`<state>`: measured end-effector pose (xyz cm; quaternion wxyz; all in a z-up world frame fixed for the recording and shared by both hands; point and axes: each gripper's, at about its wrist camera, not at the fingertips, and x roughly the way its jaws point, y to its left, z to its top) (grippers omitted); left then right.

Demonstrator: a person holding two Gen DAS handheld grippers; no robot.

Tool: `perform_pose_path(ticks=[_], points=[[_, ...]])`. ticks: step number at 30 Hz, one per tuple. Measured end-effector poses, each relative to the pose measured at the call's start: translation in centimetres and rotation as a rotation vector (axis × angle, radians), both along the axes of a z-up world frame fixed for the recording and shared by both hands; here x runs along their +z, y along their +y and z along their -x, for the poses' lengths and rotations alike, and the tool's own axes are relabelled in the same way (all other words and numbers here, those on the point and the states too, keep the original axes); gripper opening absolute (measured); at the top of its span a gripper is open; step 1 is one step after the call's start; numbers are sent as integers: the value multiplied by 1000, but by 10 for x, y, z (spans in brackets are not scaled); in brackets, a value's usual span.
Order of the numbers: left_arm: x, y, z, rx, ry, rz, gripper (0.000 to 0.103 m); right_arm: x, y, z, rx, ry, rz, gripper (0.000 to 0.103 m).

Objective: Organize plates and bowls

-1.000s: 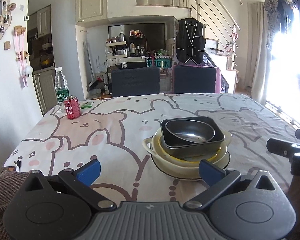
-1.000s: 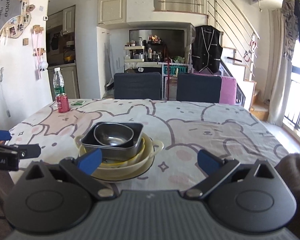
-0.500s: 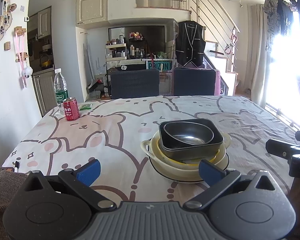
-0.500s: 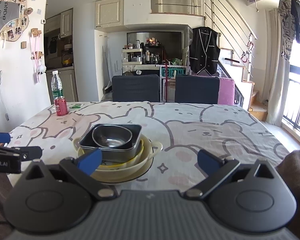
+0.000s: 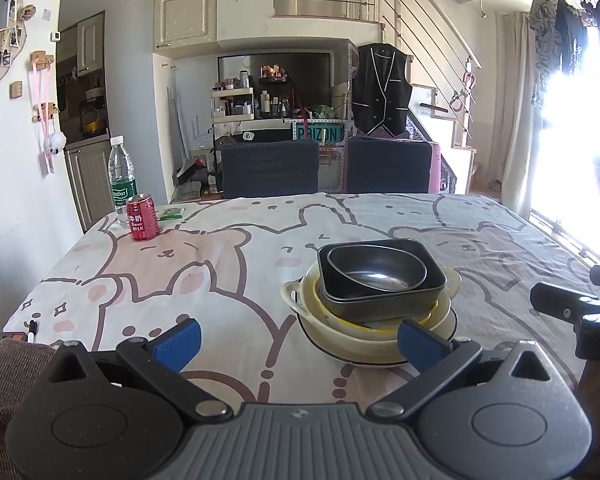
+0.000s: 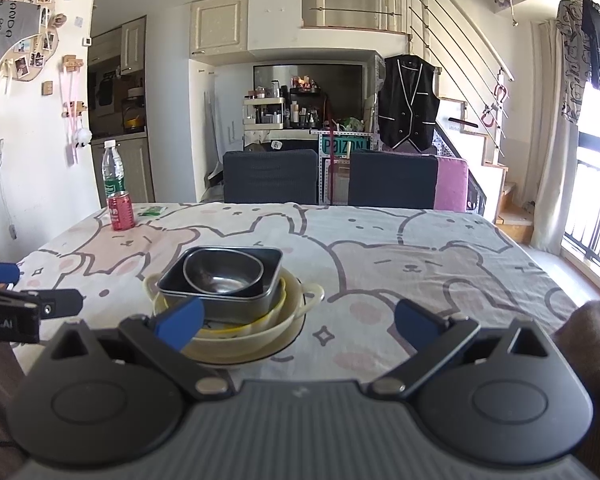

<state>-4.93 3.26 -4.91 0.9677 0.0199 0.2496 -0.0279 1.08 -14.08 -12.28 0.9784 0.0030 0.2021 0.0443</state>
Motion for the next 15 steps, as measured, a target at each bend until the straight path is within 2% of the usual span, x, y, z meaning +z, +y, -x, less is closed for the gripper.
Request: perform_pose_path(ticks=[15], points=[[0, 0, -1, -3, 3, -3, 103, -1, 1, 0, 4, 0, 2, 103]])
